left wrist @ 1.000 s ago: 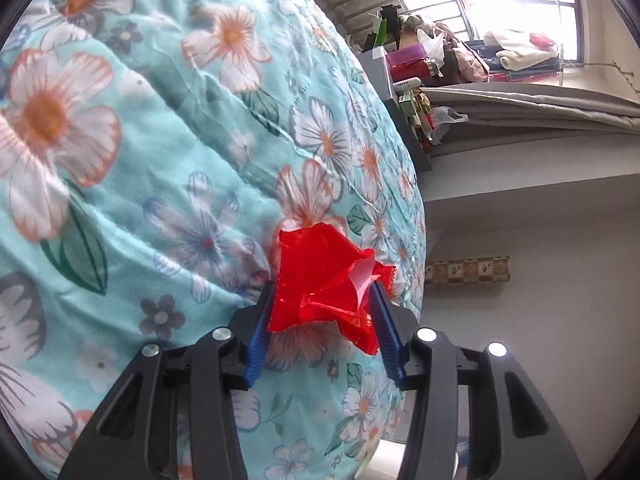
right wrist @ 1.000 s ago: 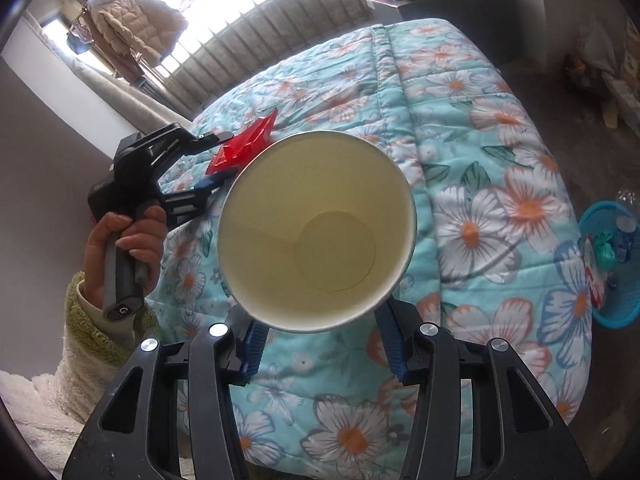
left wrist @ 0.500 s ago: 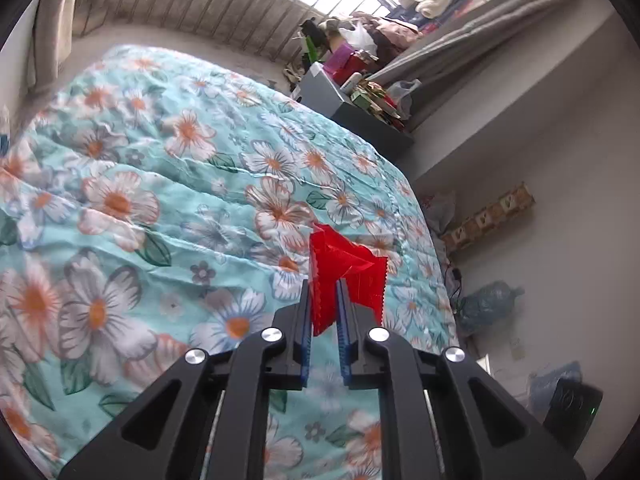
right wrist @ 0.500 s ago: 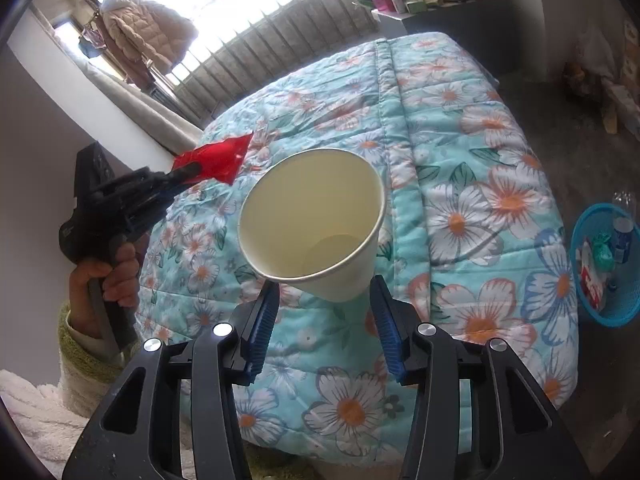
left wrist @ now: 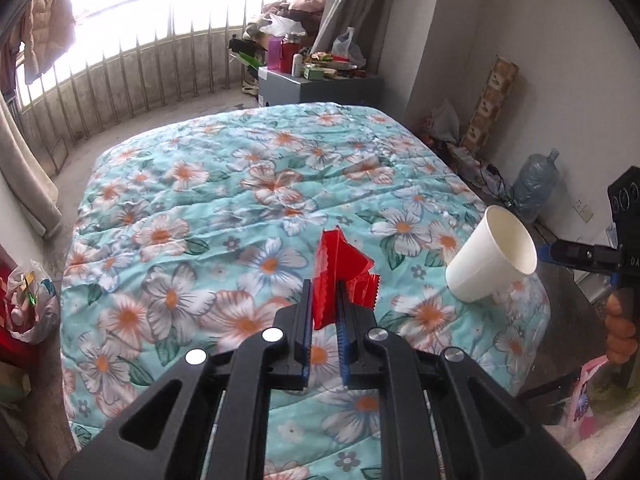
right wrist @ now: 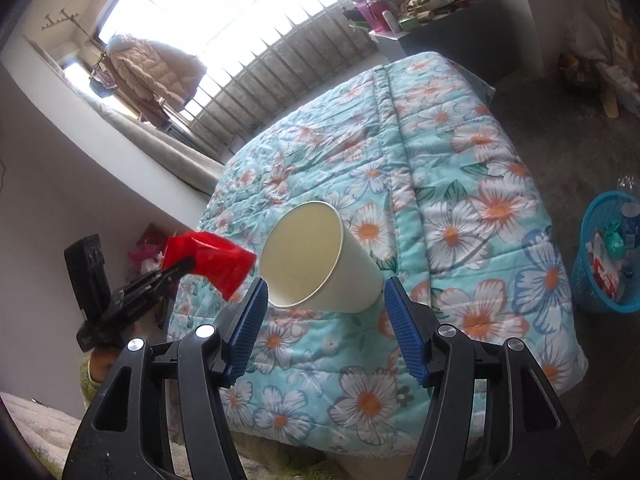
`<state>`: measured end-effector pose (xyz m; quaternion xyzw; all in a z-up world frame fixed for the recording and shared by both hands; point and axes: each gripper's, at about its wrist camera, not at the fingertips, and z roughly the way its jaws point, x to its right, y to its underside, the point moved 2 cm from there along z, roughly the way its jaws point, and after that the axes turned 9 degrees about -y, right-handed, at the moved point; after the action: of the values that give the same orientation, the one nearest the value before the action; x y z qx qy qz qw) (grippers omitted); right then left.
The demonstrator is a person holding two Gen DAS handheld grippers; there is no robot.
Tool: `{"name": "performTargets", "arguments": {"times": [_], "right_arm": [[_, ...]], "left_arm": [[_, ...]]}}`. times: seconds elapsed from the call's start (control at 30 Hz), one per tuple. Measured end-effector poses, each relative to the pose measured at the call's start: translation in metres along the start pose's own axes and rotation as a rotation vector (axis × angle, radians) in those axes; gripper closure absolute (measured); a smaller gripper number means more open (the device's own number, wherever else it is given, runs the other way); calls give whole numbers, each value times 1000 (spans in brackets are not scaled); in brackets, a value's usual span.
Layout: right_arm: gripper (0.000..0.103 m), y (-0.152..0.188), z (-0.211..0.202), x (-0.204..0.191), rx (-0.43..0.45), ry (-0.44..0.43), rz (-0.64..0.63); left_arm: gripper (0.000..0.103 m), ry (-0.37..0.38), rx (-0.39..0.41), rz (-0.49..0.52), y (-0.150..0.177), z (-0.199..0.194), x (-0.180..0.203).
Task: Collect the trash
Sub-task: 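Carry the cup and red wrapper in both tools toward the wastebasket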
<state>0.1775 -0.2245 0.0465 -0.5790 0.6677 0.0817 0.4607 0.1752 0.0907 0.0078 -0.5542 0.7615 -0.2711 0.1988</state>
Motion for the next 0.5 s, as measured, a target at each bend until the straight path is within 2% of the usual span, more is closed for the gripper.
{"name": "performTargets", "arguments": {"times": [0.2,0.5], "right_arm": [[58,-5,9,7,10,33,50],[86,-2,23,15,-29,94,68]], "left_arm": [[93,58,-27,-23,5,19,22],[93,26,-42,-36,-1,31,32]]}}
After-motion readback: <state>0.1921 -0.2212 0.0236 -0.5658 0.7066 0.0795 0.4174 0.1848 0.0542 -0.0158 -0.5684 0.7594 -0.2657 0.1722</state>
